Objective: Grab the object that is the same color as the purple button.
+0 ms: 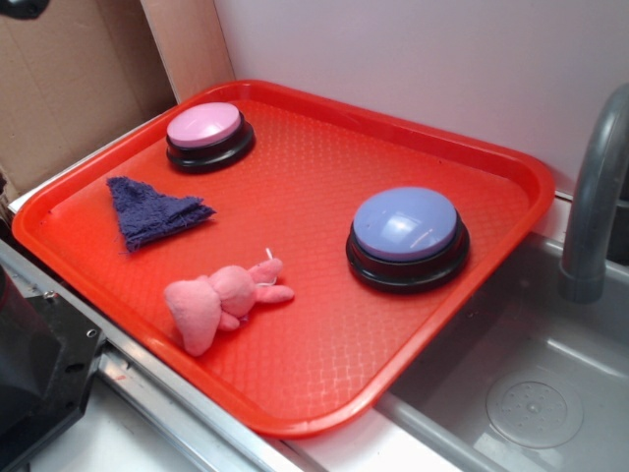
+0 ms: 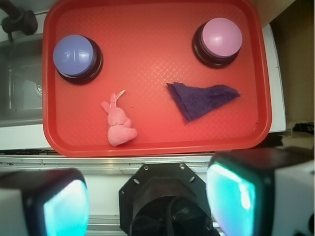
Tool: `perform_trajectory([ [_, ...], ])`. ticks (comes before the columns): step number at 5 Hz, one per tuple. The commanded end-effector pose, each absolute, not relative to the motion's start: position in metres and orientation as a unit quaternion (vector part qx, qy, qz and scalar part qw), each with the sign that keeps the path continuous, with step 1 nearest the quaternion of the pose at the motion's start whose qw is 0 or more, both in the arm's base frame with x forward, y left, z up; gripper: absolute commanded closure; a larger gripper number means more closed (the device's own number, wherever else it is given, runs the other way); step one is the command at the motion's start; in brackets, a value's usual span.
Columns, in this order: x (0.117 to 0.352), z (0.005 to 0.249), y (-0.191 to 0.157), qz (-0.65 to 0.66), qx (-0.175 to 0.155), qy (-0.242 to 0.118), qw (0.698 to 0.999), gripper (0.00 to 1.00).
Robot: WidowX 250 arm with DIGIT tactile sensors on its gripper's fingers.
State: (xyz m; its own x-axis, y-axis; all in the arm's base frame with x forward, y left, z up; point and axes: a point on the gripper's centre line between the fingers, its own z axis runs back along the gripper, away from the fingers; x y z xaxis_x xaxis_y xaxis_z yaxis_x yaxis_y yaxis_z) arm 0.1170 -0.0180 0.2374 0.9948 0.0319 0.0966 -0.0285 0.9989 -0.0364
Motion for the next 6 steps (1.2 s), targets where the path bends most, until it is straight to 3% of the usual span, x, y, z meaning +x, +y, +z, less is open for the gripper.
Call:
perform_trajectory([
  [1,0.117,0.237,-0.018,0.015,-0.017,-0.049,0.999,0.00],
  [3,0.138,0.207,0.009,0.196,-0.033,-0.063,0.978,0.00],
  [6,0.165,0.129,0.062,0.425,0.007,-0.052,0.904,0.00],
])
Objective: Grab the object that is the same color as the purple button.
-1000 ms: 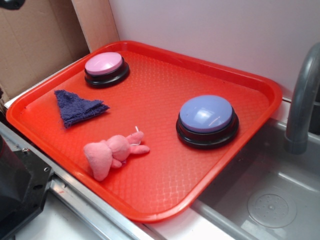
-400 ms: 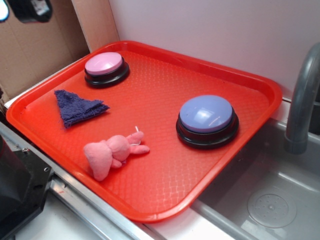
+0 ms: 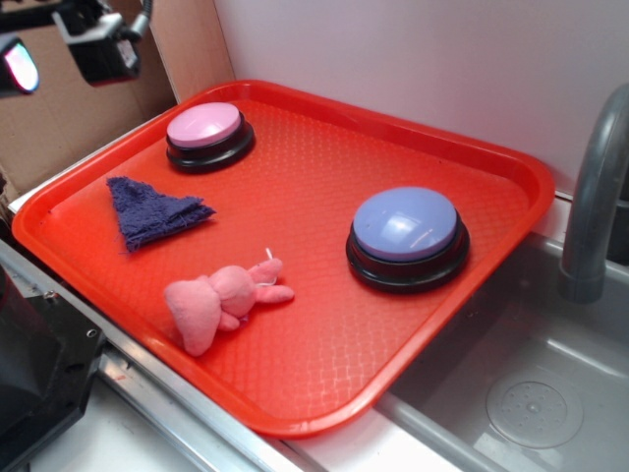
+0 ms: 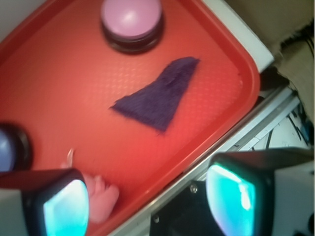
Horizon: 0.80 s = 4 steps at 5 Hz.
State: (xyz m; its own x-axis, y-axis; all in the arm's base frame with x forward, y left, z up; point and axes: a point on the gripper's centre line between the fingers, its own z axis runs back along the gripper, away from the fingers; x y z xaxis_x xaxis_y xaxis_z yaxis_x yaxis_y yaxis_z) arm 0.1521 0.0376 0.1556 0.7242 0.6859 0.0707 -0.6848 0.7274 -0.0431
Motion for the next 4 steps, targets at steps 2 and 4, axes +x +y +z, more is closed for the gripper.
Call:
perform_trajectory([
  [2,0.176,0.062,0.096,0.530,0.020,-0.072,0.845,0.00],
  [4,0.185,0.031,0.106,0.542,0.043,-0.081,0.836,0.00],
])
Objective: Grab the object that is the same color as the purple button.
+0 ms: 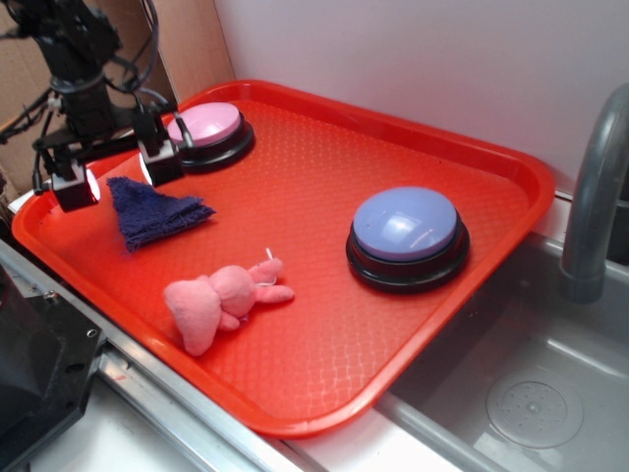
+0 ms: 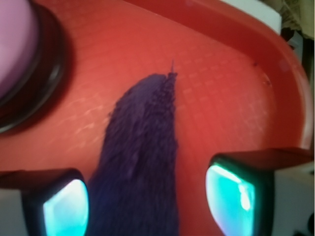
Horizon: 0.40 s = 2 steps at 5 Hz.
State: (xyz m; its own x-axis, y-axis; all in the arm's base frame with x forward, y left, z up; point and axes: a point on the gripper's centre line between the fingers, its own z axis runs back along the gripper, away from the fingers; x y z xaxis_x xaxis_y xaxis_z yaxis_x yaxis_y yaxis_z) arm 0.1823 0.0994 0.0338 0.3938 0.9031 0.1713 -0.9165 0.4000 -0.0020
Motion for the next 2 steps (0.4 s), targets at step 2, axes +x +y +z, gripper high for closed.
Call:
perform_trajectory([
  [2,0.1830,0.0142,0.1063,0.536,0.040,-0.085,0.839,0.00],
])
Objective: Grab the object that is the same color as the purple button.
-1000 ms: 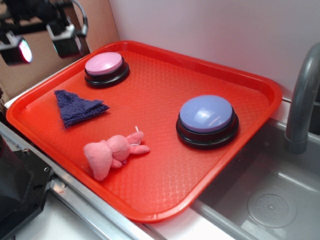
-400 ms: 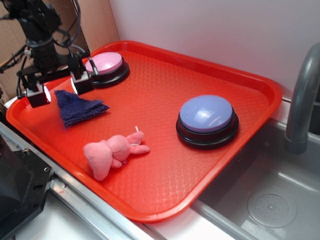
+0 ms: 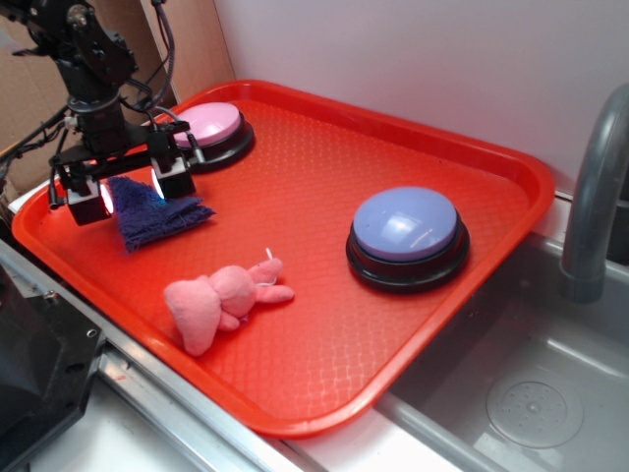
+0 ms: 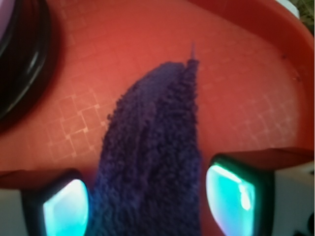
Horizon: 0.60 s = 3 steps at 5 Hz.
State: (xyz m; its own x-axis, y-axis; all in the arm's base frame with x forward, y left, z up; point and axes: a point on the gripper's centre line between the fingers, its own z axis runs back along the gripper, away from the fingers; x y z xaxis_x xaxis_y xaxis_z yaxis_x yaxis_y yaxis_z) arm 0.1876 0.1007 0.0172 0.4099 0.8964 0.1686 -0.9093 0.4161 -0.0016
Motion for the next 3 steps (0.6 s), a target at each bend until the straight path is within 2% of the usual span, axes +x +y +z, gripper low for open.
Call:
perform_trajectory([
  [1,0.1830,0.0091,0.1066,0.525,0.013,-0.081,0.847,0.62],
  [2,0.1817,0.0095,0.1063,0.521,-0.008,-0.083,0.850,1.00],
  [3,0.1807,0.0123,0.1042,0.512,-0.012,-0.084,0.855,1.00],
])
